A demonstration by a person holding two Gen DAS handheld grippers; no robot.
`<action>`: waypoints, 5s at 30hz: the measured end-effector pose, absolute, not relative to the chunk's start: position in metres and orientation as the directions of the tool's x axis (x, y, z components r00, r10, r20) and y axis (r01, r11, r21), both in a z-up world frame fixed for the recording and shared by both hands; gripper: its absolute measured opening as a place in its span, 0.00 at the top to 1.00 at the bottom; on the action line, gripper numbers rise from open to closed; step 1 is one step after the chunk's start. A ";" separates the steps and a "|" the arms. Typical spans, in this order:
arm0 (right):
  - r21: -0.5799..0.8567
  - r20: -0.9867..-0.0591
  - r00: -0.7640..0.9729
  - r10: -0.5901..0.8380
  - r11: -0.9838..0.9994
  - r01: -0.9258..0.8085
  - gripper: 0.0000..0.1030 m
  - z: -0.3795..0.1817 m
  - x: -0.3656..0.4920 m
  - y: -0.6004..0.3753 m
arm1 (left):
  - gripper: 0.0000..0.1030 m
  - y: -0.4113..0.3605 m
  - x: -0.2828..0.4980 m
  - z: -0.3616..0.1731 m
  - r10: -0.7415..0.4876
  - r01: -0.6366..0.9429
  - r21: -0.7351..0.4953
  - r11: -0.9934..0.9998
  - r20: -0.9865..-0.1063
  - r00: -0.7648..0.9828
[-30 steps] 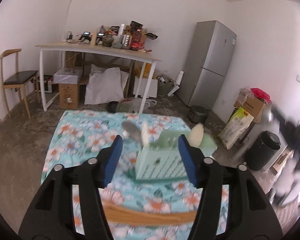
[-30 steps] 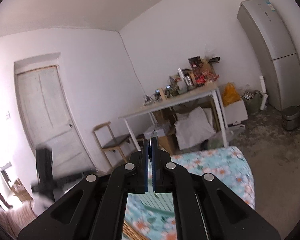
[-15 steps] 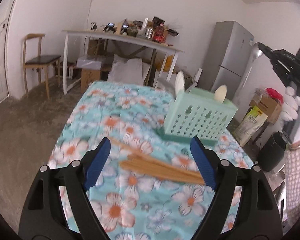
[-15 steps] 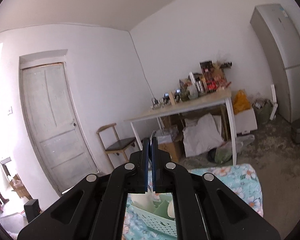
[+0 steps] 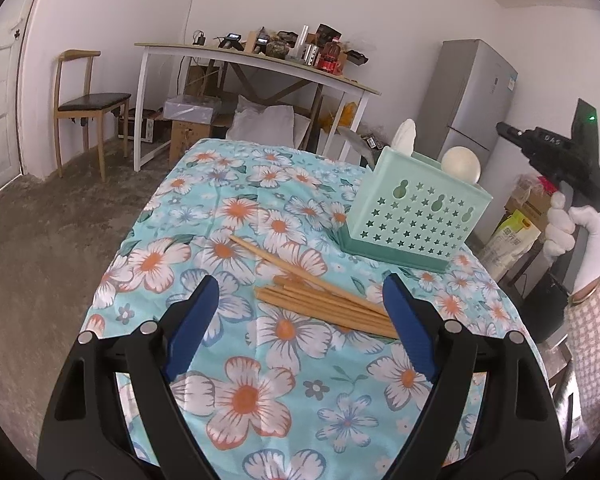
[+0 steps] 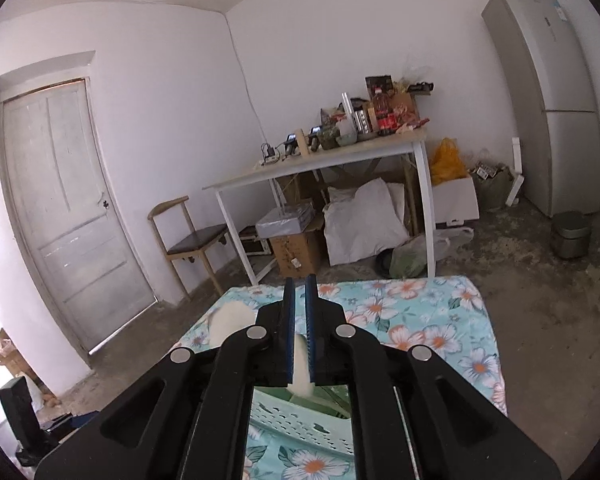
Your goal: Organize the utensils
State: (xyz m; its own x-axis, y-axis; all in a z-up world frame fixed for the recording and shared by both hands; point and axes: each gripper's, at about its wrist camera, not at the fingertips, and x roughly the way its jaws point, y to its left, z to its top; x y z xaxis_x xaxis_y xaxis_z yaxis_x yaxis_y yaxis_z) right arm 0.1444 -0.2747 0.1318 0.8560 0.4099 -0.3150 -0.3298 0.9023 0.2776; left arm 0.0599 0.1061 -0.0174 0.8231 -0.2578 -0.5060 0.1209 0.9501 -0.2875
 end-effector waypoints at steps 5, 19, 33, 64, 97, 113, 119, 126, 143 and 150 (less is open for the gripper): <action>0.255 -0.280 0.870 0.406 0.905 -0.340 0.79 0.147 0.119 -0.276 | 0.22 0.105 0.056 -0.018 -0.259 0.124 -0.286 0.950 -0.502 0.825; 0.190 -0.500 0.757 0.421 0.906 -0.378 0.34 0.063 0.019 -0.225 | 0.22 0.101 0.049 -0.031 -0.253 0.085 -0.311 0.947 -0.555 0.792; 0.212 -0.708 0.634 0.312 0.950 -0.230 0.34 -0.046 -0.009 -0.221 | 0.54 0.098 0.079 -0.052 -0.470 0.090 -0.579 0.810 -0.551 0.689; 0.287 -0.718 0.550 0.427 0.901 -0.324 0.75 -0.051 0.071 -0.176 | 0.82 0.019 0.117 -0.073 -0.253 0.243 -0.122 0.962 -0.727 0.638; 0.256 -0.750 0.481 0.454 0.870 -0.422 0.82 -0.048 0.043 -0.127 | 0.82 0.078 0.056 -0.067 -0.453 0.203 -0.438 0.876 -0.599 0.661; 0.307 -0.753 0.394 0.527 0.810 -0.499 0.83 -0.047 0.043 -0.117 | 0.67 0.106 0.065 -0.079 -0.522 0.111 -0.605 0.788 -0.562 0.642; 0.366 -0.733 0.392 0.556 0.808 -0.462 0.83 -0.048 0.045 -0.134 | 0.66 0.119 0.082 -0.090 -0.554 0.011 -0.705 0.709 -0.547 0.627; 0.393 -0.716 0.416 0.560 0.816 -0.424 0.83 -0.046 0.039 -0.156 | 0.80 0.132 0.108 -0.114 -0.588 -0.129 -0.808 0.574 -0.517 0.622; 0.425 -0.692 0.424 0.584 0.804 -0.415 0.82 -0.042 0.033 -0.177 | 0.88 0.150 0.068 -0.112 -0.580 -0.129 -0.823 0.553 -0.492 0.650; 0.419 -0.700 0.434 0.568 0.818 -0.395 0.70 -0.040 0.026 -0.188 | 0.81 0.153 0.063 -0.120 -0.603 -0.155 -0.840 0.519 -0.489 0.630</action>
